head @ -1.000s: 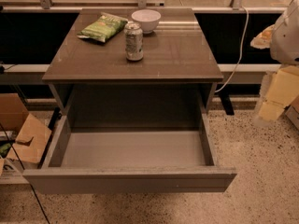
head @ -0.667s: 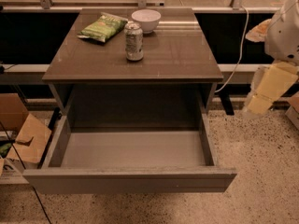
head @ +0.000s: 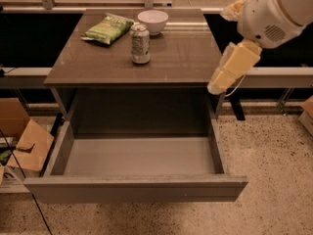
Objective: Place 7up can into top drawer
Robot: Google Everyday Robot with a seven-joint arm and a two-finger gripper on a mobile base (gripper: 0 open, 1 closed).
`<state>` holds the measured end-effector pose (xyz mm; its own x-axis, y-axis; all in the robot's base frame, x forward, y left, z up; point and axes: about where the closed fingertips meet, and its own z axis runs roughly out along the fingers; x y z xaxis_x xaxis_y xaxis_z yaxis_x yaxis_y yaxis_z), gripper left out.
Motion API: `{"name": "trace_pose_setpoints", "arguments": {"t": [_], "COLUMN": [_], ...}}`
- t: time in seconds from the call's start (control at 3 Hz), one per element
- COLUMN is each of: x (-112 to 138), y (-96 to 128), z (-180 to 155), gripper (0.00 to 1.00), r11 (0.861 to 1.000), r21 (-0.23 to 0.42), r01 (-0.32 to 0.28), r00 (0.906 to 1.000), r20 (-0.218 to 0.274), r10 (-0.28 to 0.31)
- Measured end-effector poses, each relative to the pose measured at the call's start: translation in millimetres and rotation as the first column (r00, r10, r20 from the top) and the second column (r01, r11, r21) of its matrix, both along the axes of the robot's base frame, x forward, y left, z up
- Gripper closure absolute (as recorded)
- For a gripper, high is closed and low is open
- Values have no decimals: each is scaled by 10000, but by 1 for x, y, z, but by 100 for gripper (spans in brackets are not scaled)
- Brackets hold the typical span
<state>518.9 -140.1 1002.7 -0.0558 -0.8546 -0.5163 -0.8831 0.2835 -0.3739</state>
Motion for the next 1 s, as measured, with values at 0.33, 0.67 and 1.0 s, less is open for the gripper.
{"name": "trace_pose_setpoints", "arguments": {"t": [0.33, 0.67, 1.0], "x": [39, 61, 61], "y": [30, 55, 55], "z": [-5, -15, -15], "gripper": [0, 0, 0], "r11": [9978, 9944, 9944], "r21": [496, 509, 509], "r01": [-443, -922, -922], "r00": [9990, 9957, 9957], "r20": [88, -57, -57], "r10": [439, 926, 926]}}
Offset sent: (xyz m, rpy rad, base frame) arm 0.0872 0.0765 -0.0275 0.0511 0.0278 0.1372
